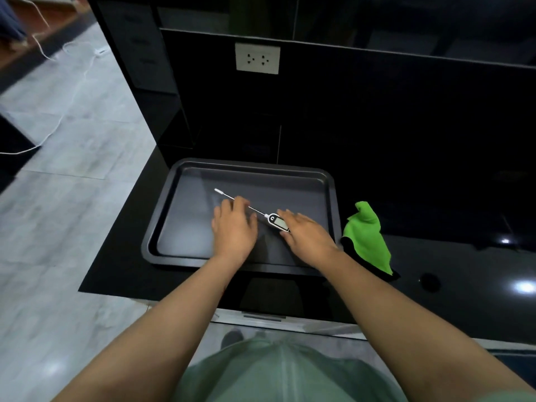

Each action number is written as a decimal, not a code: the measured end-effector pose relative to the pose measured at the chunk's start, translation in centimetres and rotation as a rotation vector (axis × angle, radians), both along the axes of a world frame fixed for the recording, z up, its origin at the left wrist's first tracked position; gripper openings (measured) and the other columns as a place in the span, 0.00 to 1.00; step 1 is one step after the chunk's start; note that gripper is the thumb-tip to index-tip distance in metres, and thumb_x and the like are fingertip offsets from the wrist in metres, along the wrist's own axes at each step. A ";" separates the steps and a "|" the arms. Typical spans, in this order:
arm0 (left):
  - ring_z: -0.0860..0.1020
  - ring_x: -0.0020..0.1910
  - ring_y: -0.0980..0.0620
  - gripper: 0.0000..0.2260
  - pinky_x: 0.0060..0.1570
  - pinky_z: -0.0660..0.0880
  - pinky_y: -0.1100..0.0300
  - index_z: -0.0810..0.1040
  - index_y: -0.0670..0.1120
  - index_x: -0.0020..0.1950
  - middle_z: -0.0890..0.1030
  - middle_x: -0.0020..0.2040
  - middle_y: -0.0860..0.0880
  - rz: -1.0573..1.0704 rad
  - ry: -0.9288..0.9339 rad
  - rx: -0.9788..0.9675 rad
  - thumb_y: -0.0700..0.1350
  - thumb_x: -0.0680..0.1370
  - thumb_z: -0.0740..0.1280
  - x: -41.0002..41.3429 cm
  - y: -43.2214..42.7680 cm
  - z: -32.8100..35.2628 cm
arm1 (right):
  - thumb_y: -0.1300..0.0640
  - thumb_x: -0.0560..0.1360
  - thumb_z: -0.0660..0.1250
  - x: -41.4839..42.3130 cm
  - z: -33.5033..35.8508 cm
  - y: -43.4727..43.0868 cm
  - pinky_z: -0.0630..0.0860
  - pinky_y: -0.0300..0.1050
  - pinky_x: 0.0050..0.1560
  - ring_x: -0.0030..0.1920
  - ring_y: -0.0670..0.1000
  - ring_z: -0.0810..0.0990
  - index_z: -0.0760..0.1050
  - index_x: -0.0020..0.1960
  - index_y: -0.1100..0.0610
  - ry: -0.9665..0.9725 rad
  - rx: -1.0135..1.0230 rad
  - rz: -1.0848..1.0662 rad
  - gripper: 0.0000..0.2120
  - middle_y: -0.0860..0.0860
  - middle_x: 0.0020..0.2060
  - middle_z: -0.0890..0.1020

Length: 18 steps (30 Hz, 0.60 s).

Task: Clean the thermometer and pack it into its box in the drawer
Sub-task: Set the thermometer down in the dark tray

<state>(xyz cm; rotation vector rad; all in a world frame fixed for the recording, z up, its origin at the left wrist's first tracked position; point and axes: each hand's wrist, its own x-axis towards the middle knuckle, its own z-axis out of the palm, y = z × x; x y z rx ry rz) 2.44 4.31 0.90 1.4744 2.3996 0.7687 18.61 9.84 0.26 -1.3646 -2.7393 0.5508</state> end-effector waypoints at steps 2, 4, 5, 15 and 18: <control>0.62 0.73 0.42 0.22 0.70 0.60 0.49 0.69 0.48 0.71 0.67 0.72 0.43 -0.197 0.154 -0.099 0.52 0.78 0.63 -0.8 -0.4 -0.5 | 0.55 0.81 0.59 0.0 -0.4 -0.2 0.52 0.42 0.74 0.76 0.54 0.61 0.57 0.77 0.55 -0.009 0.009 0.018 0.26 0.56 0.76 0.63; 0.45 0.79 0.47 0.27 0.76 0.45 0.48 0.57 0.51 0.78 0.51 0.80 0.48 -0.365 0.216 -0.270 0.58 0.80 0.57 -1.4 -0.6 -1.3 | 0.56 0.82 0.58 -0.1 -0.8 -0.4 0.50 0.40 0.74 0.77 0.52 0.58 0.56 0.77 0.57 -0.021 0.008 0.041 0.25 0.56 0.76 0.61; 0.40 0.79 0.49 0.29 0.76 0.41 0.48 0.53 0.52 0.79 0.46 0.80 0.50 -0.414 0.233 -0.340 0.60 0.81 0.54 -1.6 -0.8 -1.6 | 0.57 0.82 0.58 -0.1 -1.0 -0.5 0.49 0.40 0.75 0.77 0.51 0.57 0.56 0.77 0.58 -0.025 -0.002 0.040 0.26 0.56 0.76 0.61; 0.41 0.79 0.49 0.28 0.75 0.39 0.44 0.47 0.53 0.80 0.45 0.80 0.50 -0.467 0.284 -0.457 0.60 0.82 0.47 -2.5 -1.6 -2.5 | 0.53 0.83 0.53 -0.7 -2.7 -2.2 0.47 0.46 0.76 0.78 0.50 0.50 0.51 0.78 0.55 -0.142 0.073 -0.090 0.26 0.50 0.78 0.55; 0.40 0.79 0.49 0.28 0.75 0.38 0.44 0.46 0.52 0.80 0.43 0.80 0.49 -0.463 0.287 -0.445 0.60 0.82 0.46 -2.7 -2.1 -2.5 | 0.52 0.82 0.54 -0.7 -2.6 -3.0 0.48 0.47 0.76 0.78 0.50 0.49 0.50 0.79 0.56 -0.138 0.090 -0.201 0.28 0.51 0.78 0.55</control>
